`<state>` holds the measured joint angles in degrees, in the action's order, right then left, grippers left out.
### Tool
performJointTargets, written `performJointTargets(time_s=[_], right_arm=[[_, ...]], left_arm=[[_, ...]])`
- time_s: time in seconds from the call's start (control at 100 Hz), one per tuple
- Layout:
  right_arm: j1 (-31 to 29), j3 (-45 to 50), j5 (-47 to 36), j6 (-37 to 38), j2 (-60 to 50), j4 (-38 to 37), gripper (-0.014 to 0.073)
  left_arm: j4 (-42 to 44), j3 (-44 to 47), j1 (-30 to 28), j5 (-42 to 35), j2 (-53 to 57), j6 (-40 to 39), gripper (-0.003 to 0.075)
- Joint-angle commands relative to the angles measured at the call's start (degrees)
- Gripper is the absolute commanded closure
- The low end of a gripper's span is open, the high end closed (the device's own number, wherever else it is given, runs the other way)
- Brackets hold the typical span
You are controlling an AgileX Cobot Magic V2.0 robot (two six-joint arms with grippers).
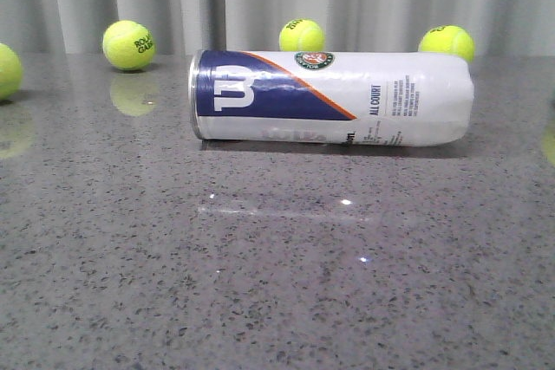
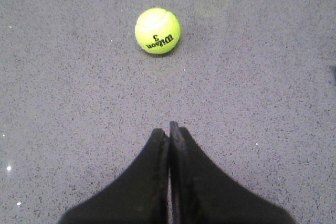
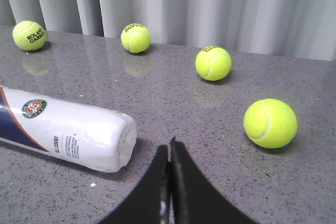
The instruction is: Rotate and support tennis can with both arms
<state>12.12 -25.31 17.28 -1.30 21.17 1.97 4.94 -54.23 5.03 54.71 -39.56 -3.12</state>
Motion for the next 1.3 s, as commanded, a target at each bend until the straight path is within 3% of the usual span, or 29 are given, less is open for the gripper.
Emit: performJointTargets(time_s=[0.0, 0.23, 0.31, 0.4, 0.55, 0.64, 0.86, 1.29], right_arm=[[-0.5, -1.5, -5.1, 0.0, 0.3, 0.2, 0.0664], [-0.5, -1.5, -5.1, 0.0, 0.3, 0.2, 0.0664], [-0.5, -1.5, -5.1, 0.0, 0.3, 0.2, 0.0664], [-0.5, -1.5, -5.1, 0.0, 0.3, 0.2, 0.0664], [-0.5, -1.5, -5.1, 0.0, 0.3, 0.2, 0.0664], [-0.5, -1.5, -5.1, 0.0, 0.3, 0.2, 0.0664], [-0.5, -1.5, -5.0, 0.0, 0.3, 0.2, 0.0664], [-0.5, -1.5, -5.0, 0.0, 0.3, 0.2, 0.0664]], left_arm=[[-0.7, -2.1, -0.2, -3.0, -1.6, -0.4, 0.0741], [-1.5, -2.1, -0.2, -3.0, -3.6, -0.4, 0.0735], [-1.5, -2.1, -0.2, -3.0, -3.6, -0.4, 0.0683], [-1.5, -2.1, -0.2, -3.0, -3.6, -0.4, 0.054], [-1.5, -2.1, -0.2, -3.0, -3.6, -0.4, 0.0175], [-2.6, -2.1, -0.2, -3.1, -3.6, -0.5, 0.0074], [-14.2, -2.1, -0.1, -4.8, -4.9, 0.5, 0.0072], [-51.8, -2.1, -0.1, -3.3, -19.1, 28.5, 0.0072]])
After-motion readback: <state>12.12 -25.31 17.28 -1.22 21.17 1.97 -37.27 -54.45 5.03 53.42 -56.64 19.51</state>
